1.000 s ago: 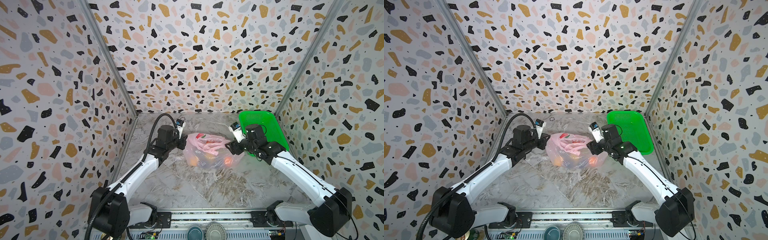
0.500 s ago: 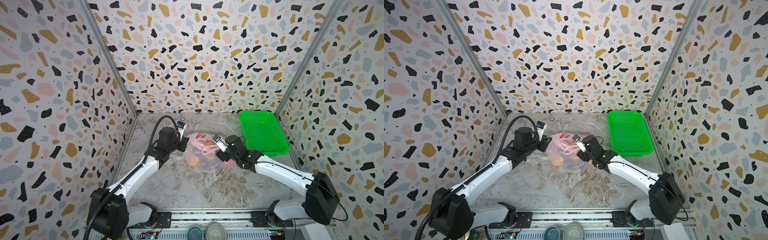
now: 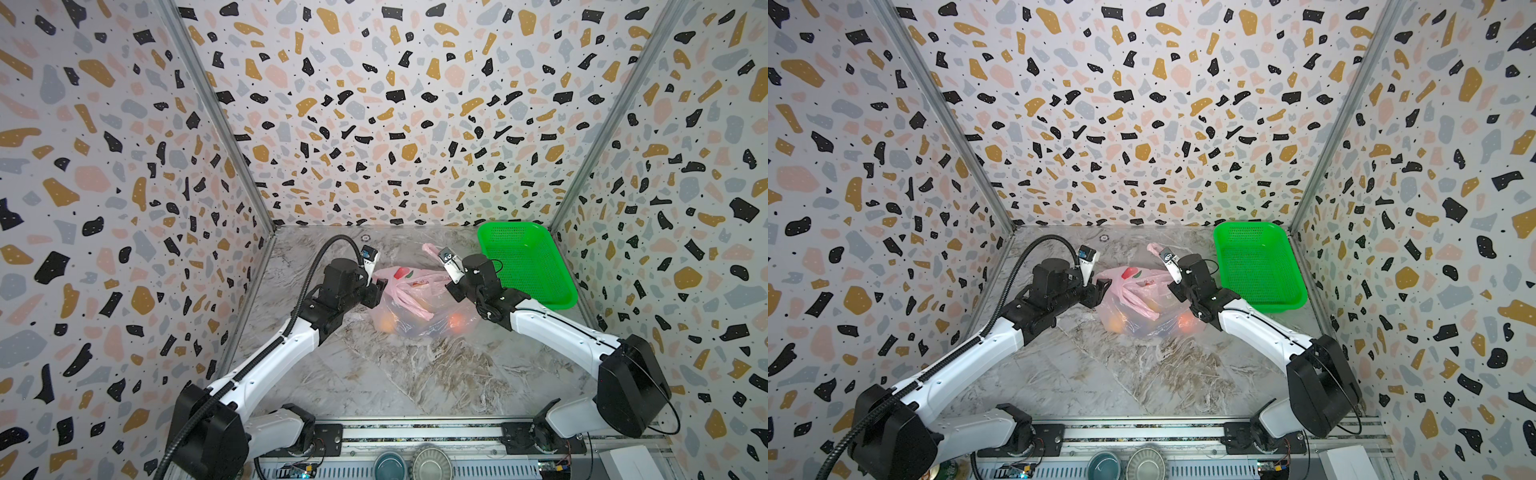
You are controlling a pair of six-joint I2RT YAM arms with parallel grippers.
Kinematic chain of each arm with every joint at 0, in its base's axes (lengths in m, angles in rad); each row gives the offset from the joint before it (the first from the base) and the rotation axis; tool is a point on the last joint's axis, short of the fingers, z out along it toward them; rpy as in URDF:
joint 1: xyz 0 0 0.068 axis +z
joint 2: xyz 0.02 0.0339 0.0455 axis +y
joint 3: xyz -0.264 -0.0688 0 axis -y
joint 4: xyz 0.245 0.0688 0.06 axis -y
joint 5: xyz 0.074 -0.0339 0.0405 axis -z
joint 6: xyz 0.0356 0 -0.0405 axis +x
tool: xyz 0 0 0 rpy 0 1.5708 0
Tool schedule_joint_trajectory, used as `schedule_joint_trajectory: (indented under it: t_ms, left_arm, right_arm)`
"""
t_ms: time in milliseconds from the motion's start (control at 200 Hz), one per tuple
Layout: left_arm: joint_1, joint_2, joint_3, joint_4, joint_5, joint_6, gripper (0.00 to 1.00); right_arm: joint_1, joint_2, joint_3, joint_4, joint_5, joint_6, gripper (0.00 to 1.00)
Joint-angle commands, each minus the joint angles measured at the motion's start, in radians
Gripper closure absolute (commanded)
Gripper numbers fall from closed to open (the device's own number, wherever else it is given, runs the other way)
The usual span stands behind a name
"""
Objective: Untie the knot of the plastic bag and take out the fruit
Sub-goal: 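Lift a pink handle upward with the right gripper while the left holds the bag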
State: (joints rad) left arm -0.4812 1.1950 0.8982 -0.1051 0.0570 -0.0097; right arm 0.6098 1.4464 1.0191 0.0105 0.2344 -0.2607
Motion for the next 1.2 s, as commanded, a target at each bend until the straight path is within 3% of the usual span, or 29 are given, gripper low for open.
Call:
schedule_joint_trajectory:
  t_ms: [0, 295, 420, 591, 1006, 1196]
  left_arm:
    - [-0.036, -0.033, 0.010, 0.010, -0.064, 0.020, 0.31]
    - [-0.169, 0.030, 0.110, -0.029, -0.158, -0.022, 0.00]
    - [-0.203, 0.105, 0.209, -0.072, -0.235, -0.020, 0.00]
    - [-0.222, 0.223, 0.335, -0.152, -0.208, 0.039, 0.00]
    - [-0.255, 0.323, 0.394, -0.187, -0.184, 0.120, 0.00]
    - [-0.258, 0.383, 0.440, -0.240, -0.328, 0.145, 0.00]
  right_arm:
    - [-0.038, -0.072, 0.056, -0.064, -0.060, 0.085, 1.00]
    - [-0.080, -0.210, 0.021, -0.153, -0.177, 0.202, 1.00]
    - [-0.076, -0.251, -0.018, -0.145, -0.206, 0.212, 1.00]
    - [-0.057, -0.279, -0.045, -0.136, -0.194, 0.218, 1.00]
    - [-0.033, -0.324, -0.055, -0.137, -0.177, 0.216, 1.00]
    - [-0.032, -0.337, -0.053, -0.138, -0.176, 0.213, 1.00]
